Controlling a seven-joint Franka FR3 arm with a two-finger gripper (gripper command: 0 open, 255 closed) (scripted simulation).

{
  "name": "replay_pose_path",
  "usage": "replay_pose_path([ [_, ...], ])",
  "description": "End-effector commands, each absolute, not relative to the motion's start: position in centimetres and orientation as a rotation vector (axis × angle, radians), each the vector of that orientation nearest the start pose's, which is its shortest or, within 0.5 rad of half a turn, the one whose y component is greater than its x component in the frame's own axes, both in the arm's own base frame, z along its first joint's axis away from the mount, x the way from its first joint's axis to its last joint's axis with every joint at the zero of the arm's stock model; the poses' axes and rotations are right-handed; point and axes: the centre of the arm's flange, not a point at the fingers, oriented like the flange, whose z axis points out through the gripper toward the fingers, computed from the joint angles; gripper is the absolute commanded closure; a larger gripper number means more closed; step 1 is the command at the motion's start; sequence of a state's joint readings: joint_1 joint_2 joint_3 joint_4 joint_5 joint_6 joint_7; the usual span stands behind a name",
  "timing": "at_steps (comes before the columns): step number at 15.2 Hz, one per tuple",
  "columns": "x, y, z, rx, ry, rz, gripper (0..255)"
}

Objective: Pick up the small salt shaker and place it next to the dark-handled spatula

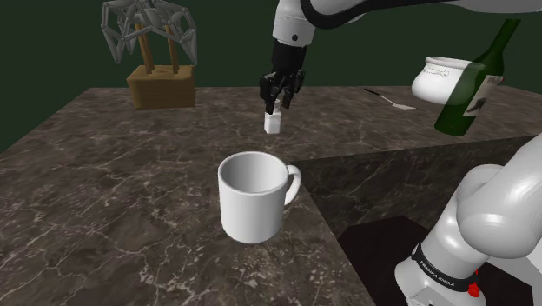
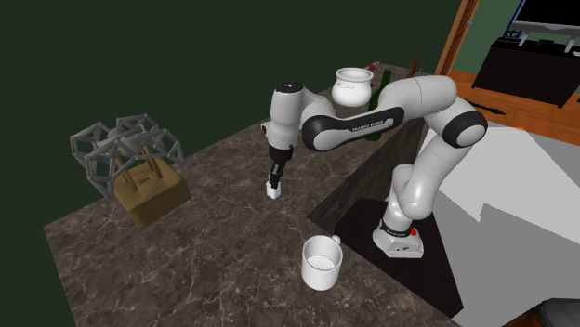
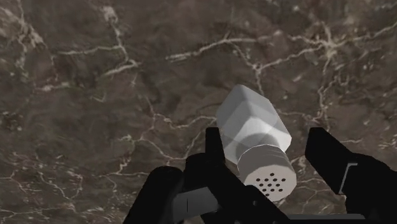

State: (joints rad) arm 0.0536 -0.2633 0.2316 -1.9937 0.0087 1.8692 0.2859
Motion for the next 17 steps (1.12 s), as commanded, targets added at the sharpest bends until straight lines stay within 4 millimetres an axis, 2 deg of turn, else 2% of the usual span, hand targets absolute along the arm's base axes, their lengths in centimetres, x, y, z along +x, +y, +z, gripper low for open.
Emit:
replay_pose_path([
  [1, 47.0, 15.0, 58.2, -3.146, 0.010, -0.222, 255],
  [9, 47.0, 15.0, 58.2, -3.146, 0.010, -0.223, 255],
  [17, 47.0, 15.0, 62.5, -3.146, 0.010, -0.223, 255],
])
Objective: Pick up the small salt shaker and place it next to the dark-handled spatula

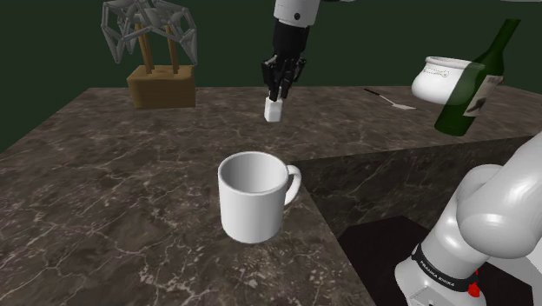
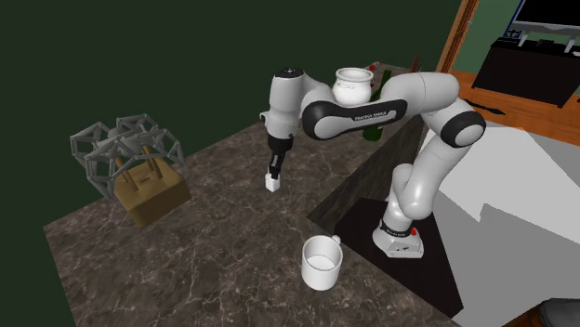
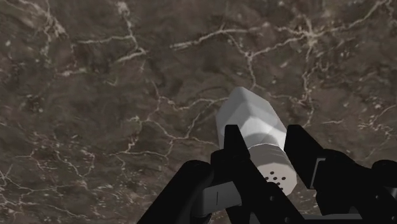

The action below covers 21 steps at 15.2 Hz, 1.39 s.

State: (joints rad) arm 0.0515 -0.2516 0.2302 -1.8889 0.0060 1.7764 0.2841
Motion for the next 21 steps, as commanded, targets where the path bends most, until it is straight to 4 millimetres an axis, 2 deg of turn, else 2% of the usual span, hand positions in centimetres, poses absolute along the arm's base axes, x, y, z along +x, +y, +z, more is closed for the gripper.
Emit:
replay_pose_path([
  [1, 47.0, 15.0, 63.0, -3.146, 0.010, -0.223, 255],
  [21, 47.0, 15.0, 73.5, -3.146, 0.010, -0.223, 255],
])
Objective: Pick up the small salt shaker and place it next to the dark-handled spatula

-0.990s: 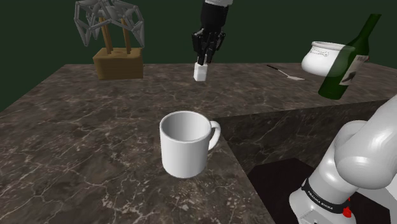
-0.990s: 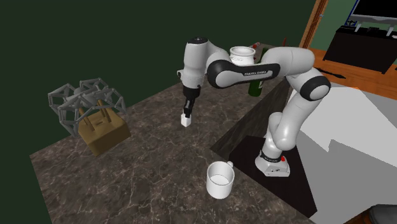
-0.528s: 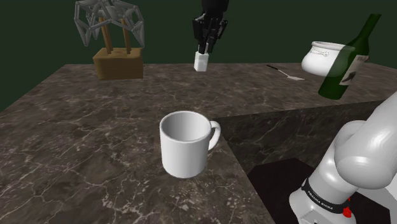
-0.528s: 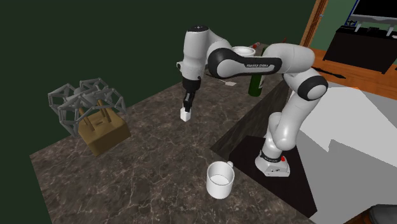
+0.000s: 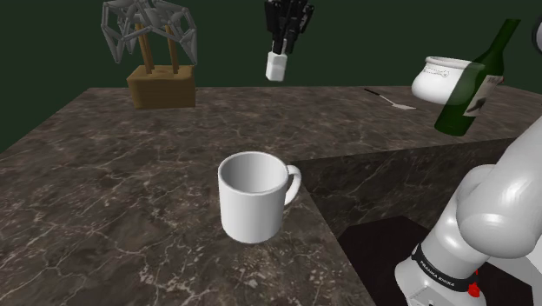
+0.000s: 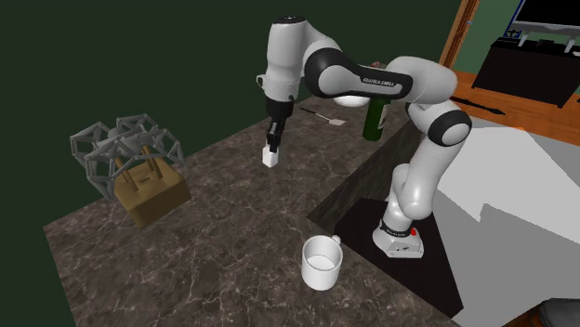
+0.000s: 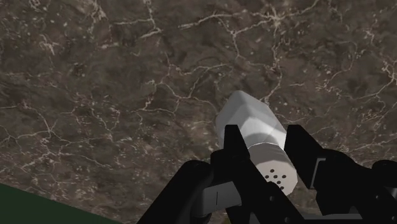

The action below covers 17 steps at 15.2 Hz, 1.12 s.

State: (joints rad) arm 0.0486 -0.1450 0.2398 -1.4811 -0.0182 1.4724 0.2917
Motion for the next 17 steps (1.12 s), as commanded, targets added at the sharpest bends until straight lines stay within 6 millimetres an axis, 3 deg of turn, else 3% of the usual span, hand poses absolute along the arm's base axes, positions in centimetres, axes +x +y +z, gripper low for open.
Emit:
replay_pose_path([
  [1, 47.0, 15.0, 74.1, -3.146, 0.010, -0.223, 255],
  [3, 47.0, 15.0, 74.7, -3.146, 0.010, -0.223, 255],
  [17, 39.2, -1.7, 74.8, -3.146, 0.010, -0.223, 255],
])
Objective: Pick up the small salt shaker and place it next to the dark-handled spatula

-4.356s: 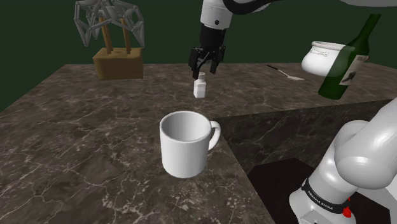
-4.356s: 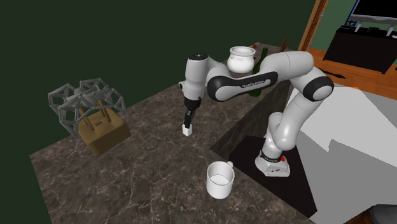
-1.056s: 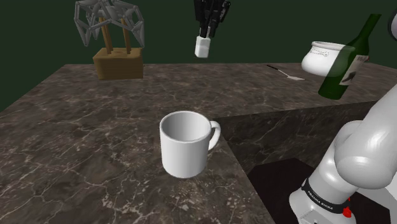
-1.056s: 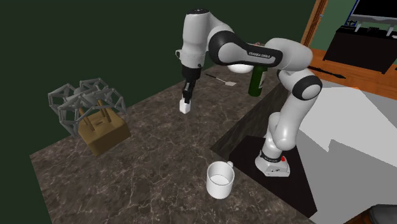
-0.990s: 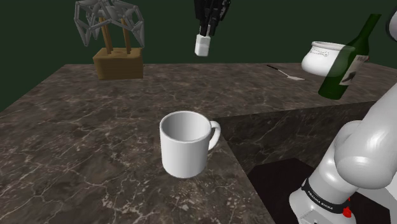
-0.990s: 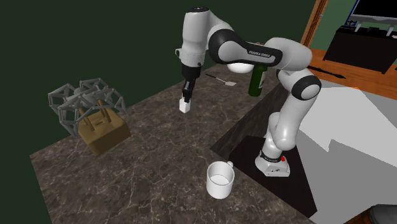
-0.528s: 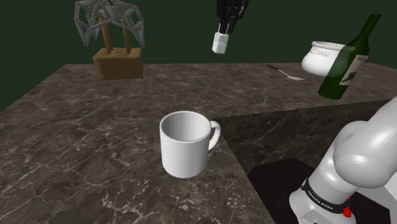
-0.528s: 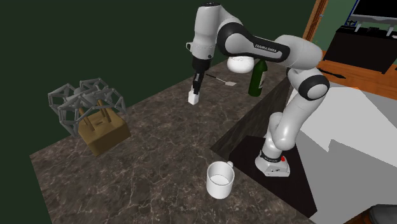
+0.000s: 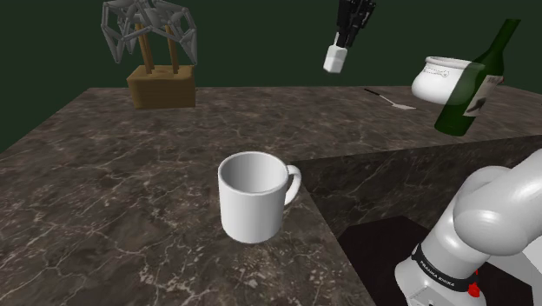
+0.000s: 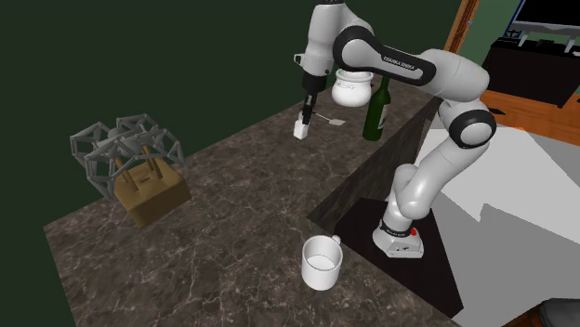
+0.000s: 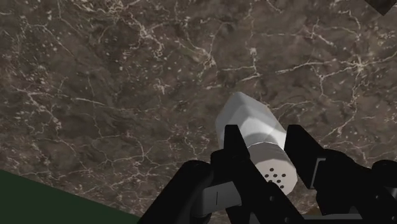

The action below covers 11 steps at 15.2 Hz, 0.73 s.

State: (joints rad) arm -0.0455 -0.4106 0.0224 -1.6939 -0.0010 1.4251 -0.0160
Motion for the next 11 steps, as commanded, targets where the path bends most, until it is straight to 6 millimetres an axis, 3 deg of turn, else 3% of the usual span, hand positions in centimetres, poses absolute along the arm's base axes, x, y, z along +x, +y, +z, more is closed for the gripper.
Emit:
replay_pose_path([
  [1, 38.6, -2.9, 74.8, -3.146, 0.010, -0.223, 255],
  [11, 33.0, -14.9, 74.9, -3.146, 0.010, -0.223, 255],
])
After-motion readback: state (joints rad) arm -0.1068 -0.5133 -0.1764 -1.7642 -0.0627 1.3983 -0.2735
